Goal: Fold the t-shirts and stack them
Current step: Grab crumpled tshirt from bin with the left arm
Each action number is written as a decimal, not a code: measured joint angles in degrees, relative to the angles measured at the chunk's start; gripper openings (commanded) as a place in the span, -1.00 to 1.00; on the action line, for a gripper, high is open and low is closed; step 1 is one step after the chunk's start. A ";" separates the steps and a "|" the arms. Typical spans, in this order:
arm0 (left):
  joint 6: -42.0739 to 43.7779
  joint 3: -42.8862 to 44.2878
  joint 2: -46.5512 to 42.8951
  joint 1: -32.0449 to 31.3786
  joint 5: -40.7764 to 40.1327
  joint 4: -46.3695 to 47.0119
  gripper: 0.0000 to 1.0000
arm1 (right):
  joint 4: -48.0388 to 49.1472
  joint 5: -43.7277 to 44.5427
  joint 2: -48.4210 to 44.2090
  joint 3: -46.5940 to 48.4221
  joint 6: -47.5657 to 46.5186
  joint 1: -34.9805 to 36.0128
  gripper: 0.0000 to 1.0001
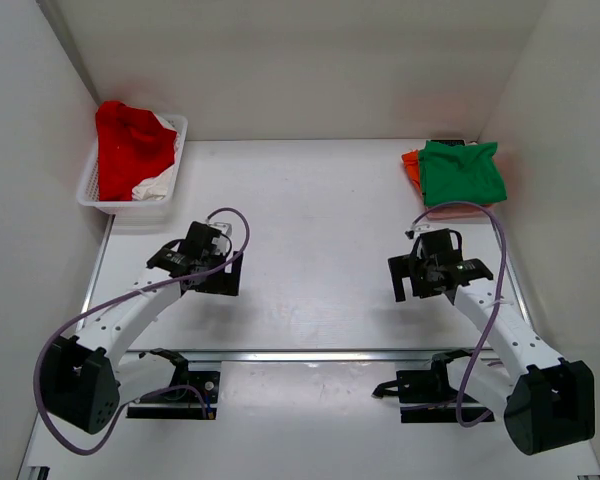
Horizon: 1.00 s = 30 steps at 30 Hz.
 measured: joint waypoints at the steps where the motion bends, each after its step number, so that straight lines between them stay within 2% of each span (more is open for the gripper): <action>1: -0.04 0.02 0.09 -0.07 -0.04 0.00 0.97 | 0.02 -0.07 0.00 0.00 -0.07 0.48 1.00; 6: -0.26 0.00 0.48 0.72 -0.59 0.02 0.97 | 0.07 -0.07 0.11 -0.02 -0.35 1.20 0.98; 10: -0.44 -0.02 0.52 -1.31 -0.70 0.00 0.98 | 0.11 -0.02 -1.55 -0.37 -0.39 0.85 0.98; 11: -0.35 -0.02 0.61 -1.38 -0.46 0.00 0.89 | 0.02 0.20 -2.56 -0.44 -0.39 0.61 0.99; 12: -0.15 -0.02 0.66 -0.59 0.26 0.04 0.43 | 0.02 0.24 -3.65 -0.44 -0.42 0.04 0.98; 14: 0.04 1.01 1.36 4.00 2.67 -1.09 -0.09 | 0.33 0.11 -4.90 -0.44 -0.42 -2.21 0.98; 16: 1.11 7.78 5.03 11.52 4.52 -5.84 -0.07 | 0.44 0.68 -4.52 -0.44 -0.28 -4.20 0.99; 17: 1.66 14.53 8.48 14.64 4.48 -8.74 0.12 | 0.39 0.94 -3.85 -0.44 -0.26 -4.66 0.98; 18: 2.05 22.45 12.33 16.68 3.28 -10.64 0.43 | 0.35 0.94 -3.15 -0.44 -0.28 -4.66 0.98; 19: 2.51 30.77 16.46 17.55 1.51 -11.61 0.53 | 0.37 0.92 -2.49 -0.44 -0.26 -4.44 0.98; 22: 1.62 56.46 29.09 18.60 -2.38 -11.65 0.45 | 0.17 0.94 -1.44 -0.44 -0.26 -3.56 0.98; 24: 0.50 68.98 36.35 20.24 -2.36 -10.97 0.44 | 0.20 0.85 -1.44 -0.44 -0.24 -3.56 0.98; 27: -2.47 78.88 44.85 25.86 -0.11 -8.44 0.51 | 0.17 0.74 -1.88 -0.44 -0.26 -3.61 0.98; 30: -5.42 78.66 50.75 32.04 0.90 -5.33 0.49 | 0.20 0.42 -3.67 -0.44 -0.28 -3.63 0.98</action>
